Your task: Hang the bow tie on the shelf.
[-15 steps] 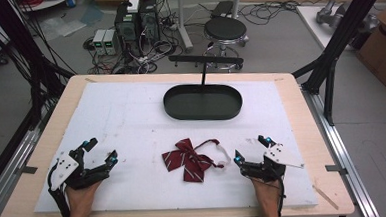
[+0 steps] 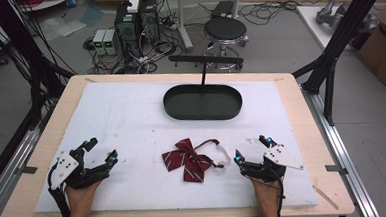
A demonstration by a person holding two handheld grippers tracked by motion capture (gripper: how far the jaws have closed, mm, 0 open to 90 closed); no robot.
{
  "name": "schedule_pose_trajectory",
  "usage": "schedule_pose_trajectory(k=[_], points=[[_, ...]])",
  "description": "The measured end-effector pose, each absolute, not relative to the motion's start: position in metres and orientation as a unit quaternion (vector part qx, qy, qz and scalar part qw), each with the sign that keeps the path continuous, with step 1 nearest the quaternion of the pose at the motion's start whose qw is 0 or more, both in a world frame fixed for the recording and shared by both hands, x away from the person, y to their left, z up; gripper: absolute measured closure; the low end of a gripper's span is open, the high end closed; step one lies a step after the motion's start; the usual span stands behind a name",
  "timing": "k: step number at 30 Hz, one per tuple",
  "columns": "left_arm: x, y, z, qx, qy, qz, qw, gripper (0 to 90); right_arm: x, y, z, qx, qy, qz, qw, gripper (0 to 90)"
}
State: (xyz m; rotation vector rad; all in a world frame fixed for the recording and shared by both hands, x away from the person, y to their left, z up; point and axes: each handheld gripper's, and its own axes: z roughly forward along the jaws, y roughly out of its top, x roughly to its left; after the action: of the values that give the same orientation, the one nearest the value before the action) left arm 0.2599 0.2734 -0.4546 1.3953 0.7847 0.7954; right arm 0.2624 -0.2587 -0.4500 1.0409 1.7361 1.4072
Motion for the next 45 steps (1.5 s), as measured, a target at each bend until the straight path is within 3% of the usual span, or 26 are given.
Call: schedule_pose_trajectory(k=[16, 21, 35, 44, 45], points=[[0.260, 0.274, -0.455, 0.607, 0.341, 0.348, 0.628, 17.0, 0.268, -0.256, -0.449, 0.409, 0.677, 0.519, 0.324, 2.8], [0.260, 0.274, -0.455, 0.607, 0.342, 0.347, 0.628, 17.1, 0.271, -0.258, -0.446, 0.418, 0.676, 0.528, 0.298, 2.7], [0.259, 0.273, -0.455, 0.607, 0.341, 0.349, 0.628, 17.0, 0.278, -0.246, -0.402, 0.382, 0.733, 0.497, 0.265, 2.8], [0.259, 0.273, -0.455, 0.606, 0.342, 0.350, 0.627, 17.0, 0.289, -0.234, -0.388, 0.373, 0.777, 0.448, 0.237, 5.9], [0.259, 0.273, -0.455, 0.606, 0.342, 0.350, 0.627, 17.0, 0.292, -0.231, -0.385, 0.360, 0.791, 0.436, 0.232, 13.7]])
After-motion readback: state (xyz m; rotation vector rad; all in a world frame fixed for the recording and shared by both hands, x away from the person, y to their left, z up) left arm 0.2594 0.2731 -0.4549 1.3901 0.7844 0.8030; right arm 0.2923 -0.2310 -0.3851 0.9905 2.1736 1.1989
